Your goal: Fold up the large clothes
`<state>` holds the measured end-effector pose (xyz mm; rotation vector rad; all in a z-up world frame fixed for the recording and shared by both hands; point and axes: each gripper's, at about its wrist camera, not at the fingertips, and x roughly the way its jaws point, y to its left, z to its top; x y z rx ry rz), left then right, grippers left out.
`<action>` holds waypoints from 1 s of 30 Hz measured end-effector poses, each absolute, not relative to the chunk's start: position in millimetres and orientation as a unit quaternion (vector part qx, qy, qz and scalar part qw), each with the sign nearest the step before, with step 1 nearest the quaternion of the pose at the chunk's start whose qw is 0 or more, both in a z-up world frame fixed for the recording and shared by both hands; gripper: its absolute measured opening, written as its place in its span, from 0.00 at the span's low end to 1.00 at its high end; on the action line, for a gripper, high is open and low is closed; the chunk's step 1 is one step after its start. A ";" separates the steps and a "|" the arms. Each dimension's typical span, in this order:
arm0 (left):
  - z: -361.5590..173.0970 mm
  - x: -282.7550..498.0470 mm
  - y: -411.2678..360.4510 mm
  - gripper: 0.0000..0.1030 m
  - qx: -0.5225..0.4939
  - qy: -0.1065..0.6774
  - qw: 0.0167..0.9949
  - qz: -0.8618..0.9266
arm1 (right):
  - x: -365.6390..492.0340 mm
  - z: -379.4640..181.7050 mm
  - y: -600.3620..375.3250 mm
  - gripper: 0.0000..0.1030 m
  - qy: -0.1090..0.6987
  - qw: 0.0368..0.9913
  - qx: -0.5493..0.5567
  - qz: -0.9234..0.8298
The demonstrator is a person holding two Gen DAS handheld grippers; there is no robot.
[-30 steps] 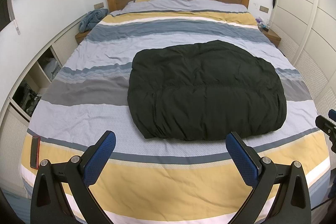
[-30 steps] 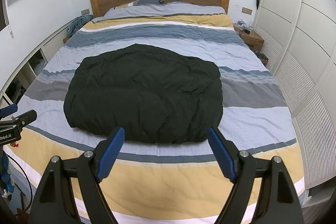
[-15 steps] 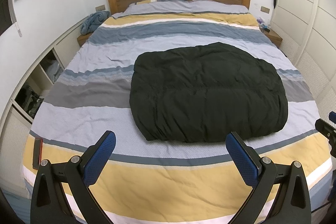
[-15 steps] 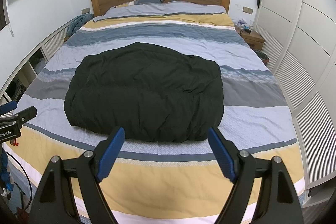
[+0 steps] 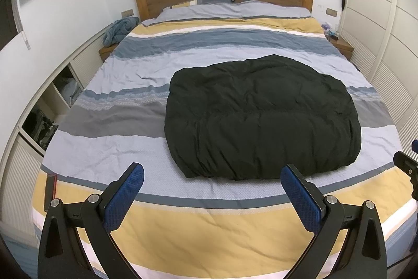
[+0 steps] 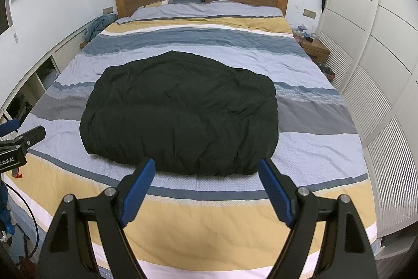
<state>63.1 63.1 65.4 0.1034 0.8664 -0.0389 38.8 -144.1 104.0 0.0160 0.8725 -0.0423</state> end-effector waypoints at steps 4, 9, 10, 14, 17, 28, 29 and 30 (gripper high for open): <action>65.5 63.4 63.4 1.00 0.049 0.420 0.906 -0.019 | 39.0 104.2 -143.8 0.79 0.423 0.906 0.008 -0.021; 65.6 63.3 63.6 1.00 0.049 0.420 0.906 -0.019 | 38.1 102.9 -144.1 0.79 0.424 0.906 0.009 -0.023; 65.5 63.5 63.8 1.00 0.048 0.420 0.906 -0.019 | 37.7 102.8 -144.1 0.79 0.424 0.906 0.009 -0.023; 64.9 62.5 62.6 1.00 0.047 0.421 0.906 -0.019 | 37.5 102.1 -144.7 0.79 0.425 0.905 0.008 -0.021; 64.4 61.6 62.1 1.00 0.046 0.422 0.905 -0.019 | 37.1 101.9 -144.8 0.79 0.425 0.905 0.009 -0.022; 63.4 57.2 61.4 1.00 0.040 0.423 0.905 -0.027 | 31.0 98.9 -150.2 0.79 0.426 0.904 0.012 -0.028; 63.5 57.1 61.5 1.00 0.039 0.424 0.905 -0.027 | 30.6 98.9 -151.1 0.79 0.427 0.904 0.013 -0.029; 63.4 57.6 61.7 1.00 0.038 0.425 0.904 -0.027 | 29.8 98.7 -151.9 0.79 0.427 0.904 0.014 -0.030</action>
